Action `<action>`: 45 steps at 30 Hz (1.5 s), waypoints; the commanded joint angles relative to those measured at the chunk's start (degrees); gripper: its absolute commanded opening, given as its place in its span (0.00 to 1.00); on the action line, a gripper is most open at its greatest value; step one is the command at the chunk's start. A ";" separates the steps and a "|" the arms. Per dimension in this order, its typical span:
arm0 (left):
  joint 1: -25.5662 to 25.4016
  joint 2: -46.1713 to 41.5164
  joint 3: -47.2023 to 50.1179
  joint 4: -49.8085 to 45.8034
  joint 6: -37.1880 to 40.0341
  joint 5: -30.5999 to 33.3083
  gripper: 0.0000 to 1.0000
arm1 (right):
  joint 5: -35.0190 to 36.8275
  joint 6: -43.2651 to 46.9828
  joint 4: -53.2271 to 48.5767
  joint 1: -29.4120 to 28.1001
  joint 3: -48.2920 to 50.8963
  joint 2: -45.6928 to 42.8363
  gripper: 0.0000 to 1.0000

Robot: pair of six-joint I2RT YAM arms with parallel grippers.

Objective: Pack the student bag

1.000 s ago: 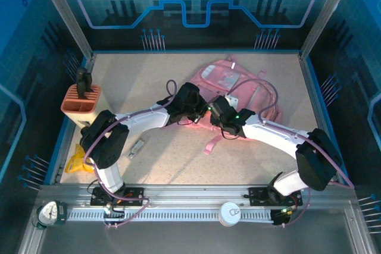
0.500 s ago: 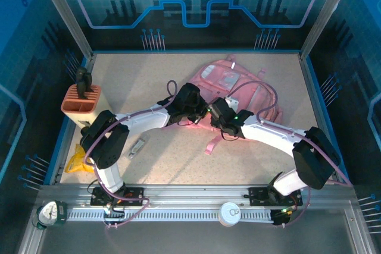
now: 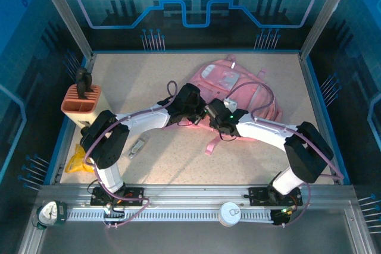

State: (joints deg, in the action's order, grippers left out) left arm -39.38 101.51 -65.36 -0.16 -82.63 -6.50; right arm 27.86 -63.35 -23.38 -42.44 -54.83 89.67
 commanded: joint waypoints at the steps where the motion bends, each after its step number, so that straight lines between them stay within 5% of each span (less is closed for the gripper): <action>1: -0.56 -3.14 -0.04 1.42 0.71 -2.31 0.00 | 4.00 0.57 -4.79 -0.12 -1.20 0.70 0.18; 14: 4.49 -2.95 2.34 1.96 2.13 -2.50 0.00 | 3.37 5.98 -12.78 0.49 4.12 -10.16 0.07; 22: 7.72 -3.34 2.70 1.31 3.53 -3.17 0.00 | -5.96 12.92 -13.65 4.96 11.58 -15.47 0.05; 29: 8.76 -2.92 2.28 -0.41 4.78 -2.90 0.00 | -6.43 19.58 -12.51 9.01 14.95 -18.98 0.04; 41: 8.48 -2.37 2.70 0.57 4.51 -3.61 0.00 | -13.42 26.13 -6.56 9.67 12.64 -9.97 0.25; 45: 8.44 -1.96 2.62 0.95 4.40 -3.95 0.00 | -12.94 24.55 -6.29 9.74 13.23 -9.38 0.18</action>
State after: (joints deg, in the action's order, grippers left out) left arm -32.60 100.75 -62.81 0.27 -79.37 -13.78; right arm 14.44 -38.15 -26.44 -33.58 -41.74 79.75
